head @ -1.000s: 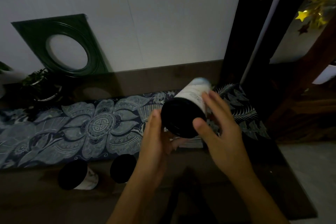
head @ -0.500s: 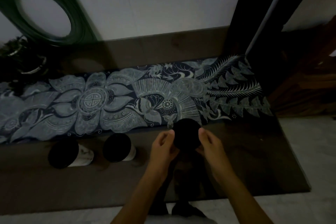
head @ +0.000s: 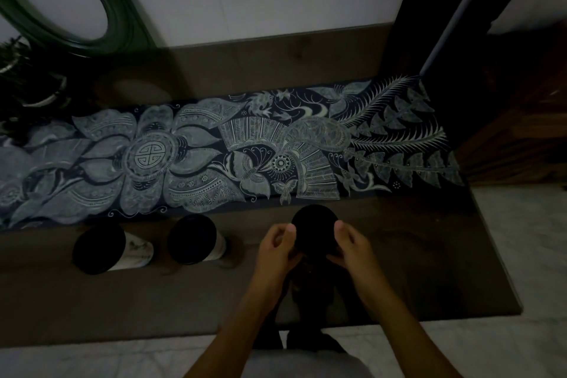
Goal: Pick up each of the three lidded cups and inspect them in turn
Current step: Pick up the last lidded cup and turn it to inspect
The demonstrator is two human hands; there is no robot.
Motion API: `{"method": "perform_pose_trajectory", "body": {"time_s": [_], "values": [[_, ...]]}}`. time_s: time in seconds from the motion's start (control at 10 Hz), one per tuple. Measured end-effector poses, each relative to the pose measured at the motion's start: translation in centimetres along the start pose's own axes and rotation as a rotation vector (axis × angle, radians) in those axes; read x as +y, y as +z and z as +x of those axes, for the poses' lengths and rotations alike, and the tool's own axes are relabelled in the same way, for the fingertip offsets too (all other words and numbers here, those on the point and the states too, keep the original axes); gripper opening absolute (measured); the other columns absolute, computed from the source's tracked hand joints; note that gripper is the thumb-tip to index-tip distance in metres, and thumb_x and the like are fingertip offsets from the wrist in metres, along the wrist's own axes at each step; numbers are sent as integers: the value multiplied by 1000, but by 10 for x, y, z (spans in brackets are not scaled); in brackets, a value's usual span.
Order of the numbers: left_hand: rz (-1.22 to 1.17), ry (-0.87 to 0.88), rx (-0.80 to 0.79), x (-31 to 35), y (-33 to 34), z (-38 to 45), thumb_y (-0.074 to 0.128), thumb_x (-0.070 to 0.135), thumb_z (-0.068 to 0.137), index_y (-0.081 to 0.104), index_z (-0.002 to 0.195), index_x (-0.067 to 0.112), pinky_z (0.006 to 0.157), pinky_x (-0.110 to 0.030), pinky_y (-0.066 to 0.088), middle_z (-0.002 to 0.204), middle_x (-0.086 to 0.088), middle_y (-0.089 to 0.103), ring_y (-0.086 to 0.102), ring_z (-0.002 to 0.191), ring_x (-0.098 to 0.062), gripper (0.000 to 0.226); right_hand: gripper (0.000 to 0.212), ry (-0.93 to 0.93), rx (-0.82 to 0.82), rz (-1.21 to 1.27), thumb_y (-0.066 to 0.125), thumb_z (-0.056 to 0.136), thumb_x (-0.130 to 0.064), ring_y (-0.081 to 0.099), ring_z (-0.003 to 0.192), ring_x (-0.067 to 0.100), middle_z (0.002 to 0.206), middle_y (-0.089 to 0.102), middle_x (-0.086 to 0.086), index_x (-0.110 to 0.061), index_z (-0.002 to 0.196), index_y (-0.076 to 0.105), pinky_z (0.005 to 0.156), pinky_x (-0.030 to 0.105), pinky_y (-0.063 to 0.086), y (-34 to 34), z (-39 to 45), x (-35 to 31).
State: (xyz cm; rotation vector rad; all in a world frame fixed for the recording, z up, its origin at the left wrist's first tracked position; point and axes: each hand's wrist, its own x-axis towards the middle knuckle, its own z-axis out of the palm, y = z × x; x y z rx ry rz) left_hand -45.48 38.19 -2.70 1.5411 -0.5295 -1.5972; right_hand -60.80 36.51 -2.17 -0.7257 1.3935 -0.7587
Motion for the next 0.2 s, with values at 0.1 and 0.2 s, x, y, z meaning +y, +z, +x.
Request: {"method": "perform_pose_trajectory", "body": {"time_s": [0.1, 0.2], "values": [[25, 14, 10, 2, 1, -1, 65, 47, 84, 64, 106, 10, 98, -49, 54, 103, -9, 75, 70, 104, -28, 43, 37, 8, -6, -2, 46, 89, -52, 65, 102, 11, 117, 68, 2, -26, 109, 64, 77, 24, 55, 0, 0, -1], [7, 39, 15, 1, 2, -1, 64, 52, 83, 65, 111, 13, 99, -49, 54, 110, -9, 76, 71, 109, -27, 48, 42, 27, -4, 41, 42, 92, -51, 64, 100, 7, 117, 67, 1, -24, 116, 62, 77, 22, 53, -1, -1, -2]]}}
